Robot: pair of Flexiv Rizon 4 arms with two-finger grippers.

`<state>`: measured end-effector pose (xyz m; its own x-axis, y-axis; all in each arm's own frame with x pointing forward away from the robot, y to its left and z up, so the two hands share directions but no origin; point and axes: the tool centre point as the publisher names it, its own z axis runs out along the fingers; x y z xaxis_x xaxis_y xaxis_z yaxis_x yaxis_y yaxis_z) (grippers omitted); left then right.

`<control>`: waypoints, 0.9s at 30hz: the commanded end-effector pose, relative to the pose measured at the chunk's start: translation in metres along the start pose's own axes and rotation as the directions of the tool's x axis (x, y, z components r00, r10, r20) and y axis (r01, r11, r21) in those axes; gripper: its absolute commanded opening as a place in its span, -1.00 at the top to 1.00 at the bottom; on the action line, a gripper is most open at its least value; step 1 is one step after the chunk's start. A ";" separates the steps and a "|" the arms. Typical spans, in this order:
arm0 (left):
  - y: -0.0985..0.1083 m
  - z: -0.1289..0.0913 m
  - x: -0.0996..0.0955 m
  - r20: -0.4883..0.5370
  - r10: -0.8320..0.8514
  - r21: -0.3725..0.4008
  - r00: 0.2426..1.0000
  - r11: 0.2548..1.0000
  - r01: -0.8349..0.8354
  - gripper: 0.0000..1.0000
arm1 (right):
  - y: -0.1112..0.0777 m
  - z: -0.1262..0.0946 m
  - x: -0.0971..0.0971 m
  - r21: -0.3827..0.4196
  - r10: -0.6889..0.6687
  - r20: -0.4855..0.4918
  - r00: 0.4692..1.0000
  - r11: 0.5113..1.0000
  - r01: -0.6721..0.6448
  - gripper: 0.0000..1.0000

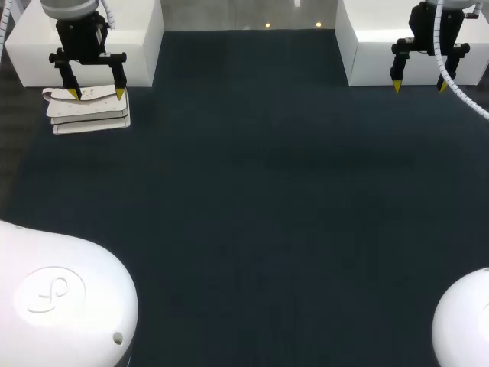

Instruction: Pick up the bag, open it, inspect its contents, close it, and place it on the opposite side

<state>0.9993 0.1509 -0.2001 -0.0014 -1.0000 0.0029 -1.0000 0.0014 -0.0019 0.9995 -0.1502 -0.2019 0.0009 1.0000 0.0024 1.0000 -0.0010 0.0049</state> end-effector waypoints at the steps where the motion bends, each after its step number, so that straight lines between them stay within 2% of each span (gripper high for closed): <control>1: 0.000 0.000 0.001 0.002 -0.001 -0.001 1.000 1.000 0.001 -1.00 | 0.000 -0.001 0.000 0.002 0.000 0.002 1.000 1.000 0.000 -1.00; 12: -0.003 0.001 0.000 -0.017 0.011 -0.003 1.000 1.000 -0.011 -1.00 | 0.000 -0.001 0.000 0.002 0.000 0.002 1.000 1.000 0.000 -1.00; 16: -0.010 0.003 -0.009 -0.072 0.034 0.016 0.997 0.999 -0.033 -1.00 | 0.005 -0.002 0.012 -0.097 -0.167 0.032 0.985 0.981 0.169 -1.00; 22: -0.019 0.005 -0.031 -0.158 0.035 0.029 0.987 0.999 -0.031 -1.00 | 0.007 0.004 0.032 -0.198 -0.403 0.063 0.913 0.892 0.407 -1.00; 24: -0.021 0.007 -0.039 -0.187 0.033 0.035 0.982 0.999 -0.027 -1.00 | 0.007 0.007 0.038 -0.224 -0.482 0.067 0.873 0.846 0.484 -1.00; 27: -0.023 0.008 -0.053 -0.229 0.024 0.047 0.973 0.999 -0.014 -1.00 | 0.005 0.010 0.049 -0.291 -0.610 0.073 0.789 0.744 0.602 -1.00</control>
<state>1.0222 0.1911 -0.2050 -0.0268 -0.9890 0.1452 -0.9989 0.0210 -0.0416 1.0141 -0.1037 -0.2050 -0.3938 0.9184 -0.0392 0.9089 0.3954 0.1324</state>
